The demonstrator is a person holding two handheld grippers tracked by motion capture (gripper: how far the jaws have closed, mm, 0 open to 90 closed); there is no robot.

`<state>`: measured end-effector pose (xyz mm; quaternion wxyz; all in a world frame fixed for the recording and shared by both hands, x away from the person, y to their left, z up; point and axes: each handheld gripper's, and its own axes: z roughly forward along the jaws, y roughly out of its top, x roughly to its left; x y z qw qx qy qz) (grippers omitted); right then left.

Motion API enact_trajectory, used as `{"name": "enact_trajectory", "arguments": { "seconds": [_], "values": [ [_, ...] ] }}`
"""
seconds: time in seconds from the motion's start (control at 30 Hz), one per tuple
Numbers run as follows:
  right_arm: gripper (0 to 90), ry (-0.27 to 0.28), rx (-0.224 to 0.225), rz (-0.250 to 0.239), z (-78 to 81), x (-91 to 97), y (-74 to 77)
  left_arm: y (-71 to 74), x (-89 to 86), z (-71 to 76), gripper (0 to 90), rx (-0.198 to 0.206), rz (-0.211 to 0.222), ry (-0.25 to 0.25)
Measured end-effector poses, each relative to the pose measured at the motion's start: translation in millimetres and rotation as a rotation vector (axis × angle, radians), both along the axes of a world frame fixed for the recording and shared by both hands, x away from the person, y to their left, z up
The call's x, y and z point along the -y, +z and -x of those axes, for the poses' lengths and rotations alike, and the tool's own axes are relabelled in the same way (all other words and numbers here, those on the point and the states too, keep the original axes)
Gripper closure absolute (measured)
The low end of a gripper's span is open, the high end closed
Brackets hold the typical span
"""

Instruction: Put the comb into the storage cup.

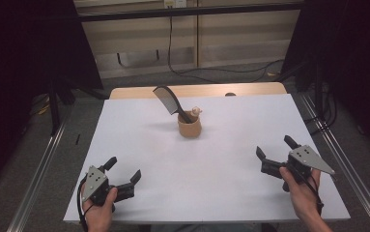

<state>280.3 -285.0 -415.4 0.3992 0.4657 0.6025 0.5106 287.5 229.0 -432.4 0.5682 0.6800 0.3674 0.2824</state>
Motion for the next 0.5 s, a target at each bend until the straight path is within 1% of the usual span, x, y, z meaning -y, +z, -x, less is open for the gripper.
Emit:
{"name": "enact_trajectory", "arguments": {
  "seconds": [0.03,0.1,0.17,0.37,0.47,0.5],
  "values": [
    [1.1,0.003,0.003,-0.006,2.3,1.5,0.2,-0.1,-0.3,0.2,3.8,0.000,-0.001,0.004],
    [1.1,-0.007,0.005,-0.008,6.6,4.8,0.1,0.0,-0.5,0.8,3.8,0.000,0.005,0.008],
    [1.1,-0.014,0.000,-0.011,11.4,8.3,-1.2,0.4,-0.6,1.7,3.8,0.003,0.008,0.012],
    [0.9,-0.035,-0.008,-0.002,24.1,16.1,-4.8,1.0,0.0,2.6,3.8,0.007,0.001,0.016],
    [0.7,-0.046,-0.009,0.002,28.0,18.4,-7.0,2.0,-1.5,3.3,3.8,0.011,0.004,0.023],
    [0.8,-0.048,-0.011,-0.002,29.2,19.1,-7.8,2.2,-1.5,3.8,3.8,0.013,0.010,0.026]
  ]
}}
